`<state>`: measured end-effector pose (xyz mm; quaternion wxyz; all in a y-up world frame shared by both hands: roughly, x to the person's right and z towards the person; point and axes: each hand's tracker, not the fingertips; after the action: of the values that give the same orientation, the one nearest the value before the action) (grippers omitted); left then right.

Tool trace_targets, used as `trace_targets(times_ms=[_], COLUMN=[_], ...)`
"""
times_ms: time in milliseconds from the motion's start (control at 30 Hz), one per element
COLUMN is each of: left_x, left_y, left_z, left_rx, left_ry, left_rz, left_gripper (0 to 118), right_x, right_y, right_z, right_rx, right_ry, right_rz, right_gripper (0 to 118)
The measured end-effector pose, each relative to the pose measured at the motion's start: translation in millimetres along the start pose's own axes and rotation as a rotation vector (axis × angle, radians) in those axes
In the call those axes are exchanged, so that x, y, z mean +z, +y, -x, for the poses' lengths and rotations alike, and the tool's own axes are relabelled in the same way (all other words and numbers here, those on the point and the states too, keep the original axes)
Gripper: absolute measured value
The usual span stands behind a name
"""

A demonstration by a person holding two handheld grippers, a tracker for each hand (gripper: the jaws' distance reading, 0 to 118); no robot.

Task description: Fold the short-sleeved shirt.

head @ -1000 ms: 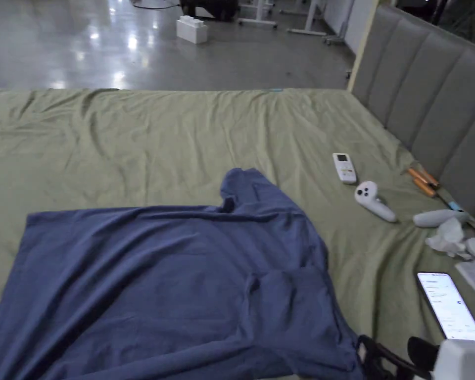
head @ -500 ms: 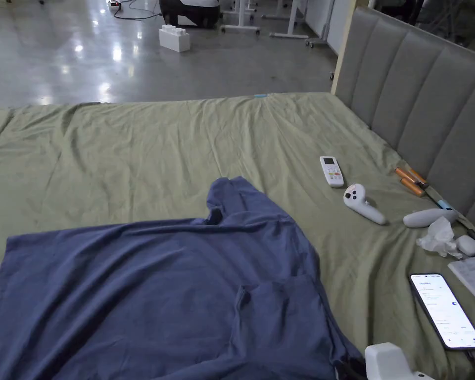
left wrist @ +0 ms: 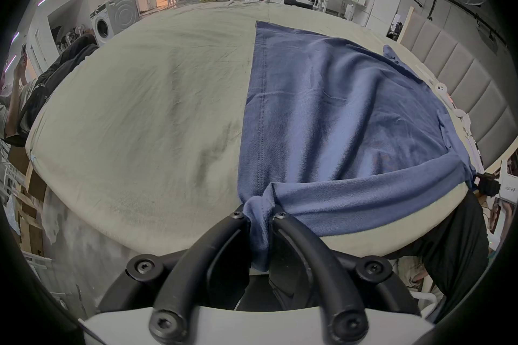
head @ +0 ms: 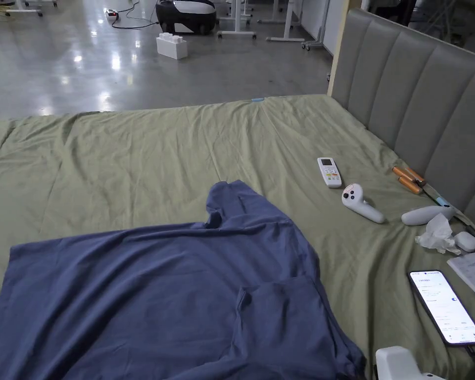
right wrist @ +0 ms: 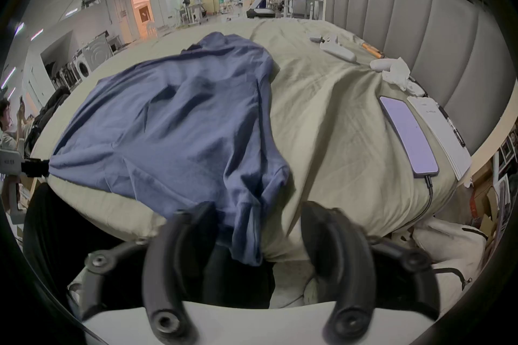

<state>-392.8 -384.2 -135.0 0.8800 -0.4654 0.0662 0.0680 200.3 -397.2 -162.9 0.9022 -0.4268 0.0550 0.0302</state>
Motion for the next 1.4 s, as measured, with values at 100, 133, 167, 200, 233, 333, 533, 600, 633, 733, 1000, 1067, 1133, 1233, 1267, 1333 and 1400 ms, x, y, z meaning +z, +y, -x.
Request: trace_targets(times_ms=[100, 133, 167, 200, 233, 333, 533, 600, 633, 733, 1000, 1067, 1133, 1233, 1267, 1333, 1400], left_x=[-0.9, -0.8, -1.0, -1.0, -0.7, -0.1, 21.6, 32.0, 37.8, 34.2, 7.5, -18.7, -46.0, -85.2, -95.8, -111.6, -123.6], left_y=[0.5, 0.5, 0.4, 0.3, 0.1, -0.6, -16.5, -18.8, -16.5, 12.6, 131.8, 161.7, 184.2, 197.6, 197.6, 197.8, 190.9], left_z=[1.8, 2.1, 1.8, 1.8, 2.0, 3.1, 8.6, 9.2, 11.2, 26.9, 33.0, 35.6, 30.9, 19.4, 16.0, 14.8, 19.1], left_rx=[0.002, 0.003, 0.002, 0.002, 0.004, 0.009, -0.052, -0.069, -0.047, -0.035, 0.041, 0.085, 0.127, 0.120, 0.121, 0.130, 0.188], left_ry=[-0.002, -0.003, -0.003, -0.004, -0.004, -0.007, -0.044, -0.046, -0.059, -0.118, -0.131, -0.136, -0.126, -0.098, -0.084, -0.076, -0.045], left_rz=[0.000, 0.000, 0.000, -0.001, -0.002, -0.007, -0.151, -0.184, -0.209, -0.219, -0.283, -0.249, -0.170, -0.096, -0.082, -0.075, -0.038], left_gripper=[11, 11, 11, 11, 11, 11, 9, 9, 8, 8, 8, 8, 8, 9, 16, 54, 96], right_x=[-2.8, -3.9, -3.7, -2.6, -0.4, 5.9, 16.4, 20.4, 21.2, 17.4, -6.8, -33.4, -62.8, -110.9, -123.6, -141.8, -153.0], right_y=[-3.5, -2.0, -1.0, 0.1, 1.4, 4.4, 6.0, 7.2, 8.8, 30.9, 149.6, 178.1, 198.4, 209.7, 209.2, 204.3, 195.1], right_z=[5.0, 7.7, 9.2, 9.3, 9.9, 13.0, -2.2, -7.3, -8.9, -9.3, -12.1, -14.4, -11.1, -5.8, -2.6, -1.5, -6.1], right_rx=[0.026, 0.048, 0.063, 0.063, 0.065, 0.077, -0.059, -0.112, -0.132, -0.083, -0.223, -0.264, -0.275, -0.241, -0.221, -0.198, -0.238], right_ry=[0.018, 0.008, 0.001, 0.010, 0.019, 0.016, 0.077, 0.092, 0.108, 0.145, 0.170, 0.162, 0.146, 0.104, 0.098, 0.074, 0.085], right_rz=[-0.004, -0.005, -0.011, -0.013, -0.027, -0.050, -0.091, -0.094, -0.102, -0.076, -0.154, -0.144, -0.091, 0.019, 0.046, 0.066, 0.060], right_gripper=[47, 39, 25, 15, 11, 6, 6, 6, 6, 6, 5, 5, 5, 5, 6, 23, 42])
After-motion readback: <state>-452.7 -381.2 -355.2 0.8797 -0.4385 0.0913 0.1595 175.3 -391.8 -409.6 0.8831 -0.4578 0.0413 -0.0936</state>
